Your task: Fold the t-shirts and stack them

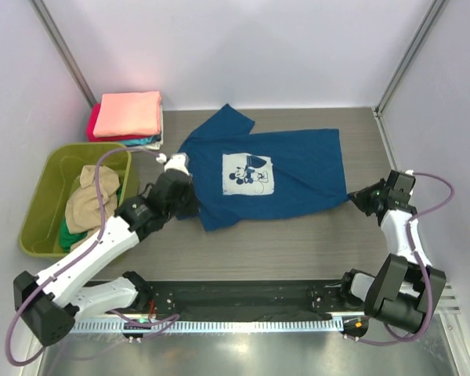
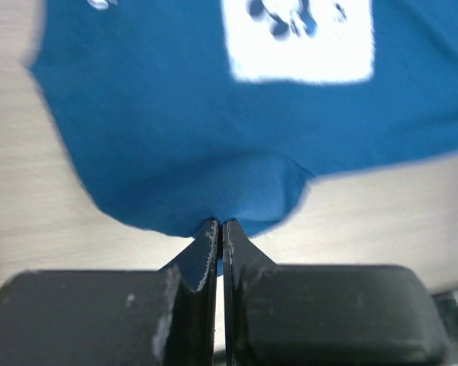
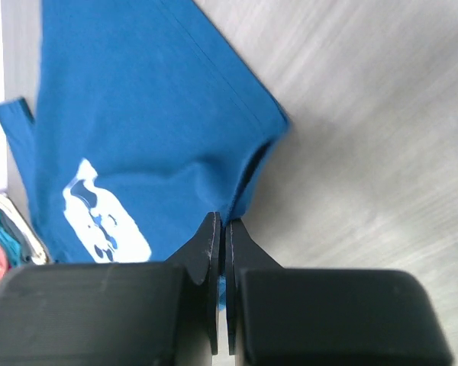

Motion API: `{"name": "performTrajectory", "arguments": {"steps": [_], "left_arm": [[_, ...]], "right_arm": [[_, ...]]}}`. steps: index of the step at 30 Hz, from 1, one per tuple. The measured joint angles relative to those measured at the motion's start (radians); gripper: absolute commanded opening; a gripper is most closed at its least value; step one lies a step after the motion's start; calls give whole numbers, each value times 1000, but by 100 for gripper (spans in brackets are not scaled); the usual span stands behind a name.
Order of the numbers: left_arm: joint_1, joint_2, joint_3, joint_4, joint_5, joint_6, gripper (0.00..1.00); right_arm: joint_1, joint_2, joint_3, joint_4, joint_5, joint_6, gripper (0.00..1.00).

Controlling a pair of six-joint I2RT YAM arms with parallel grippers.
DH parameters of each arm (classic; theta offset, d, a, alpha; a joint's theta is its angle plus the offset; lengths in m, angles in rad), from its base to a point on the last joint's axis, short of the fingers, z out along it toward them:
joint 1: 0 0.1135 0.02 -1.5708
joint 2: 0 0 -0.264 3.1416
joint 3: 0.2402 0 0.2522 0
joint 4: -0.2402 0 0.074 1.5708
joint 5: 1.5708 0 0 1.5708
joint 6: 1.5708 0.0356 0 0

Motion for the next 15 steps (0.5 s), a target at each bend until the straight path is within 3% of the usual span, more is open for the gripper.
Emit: {"name": "performTrajectory", "arguments": {"steps": [7,15], "left_arm": [[219,231,245,10,75,113,0],[336,628,609,-11,173,181,0]], "right_arm": [[15,178,138,44,-11,33,1],[63,403,284,94,-9,118,1]]}}
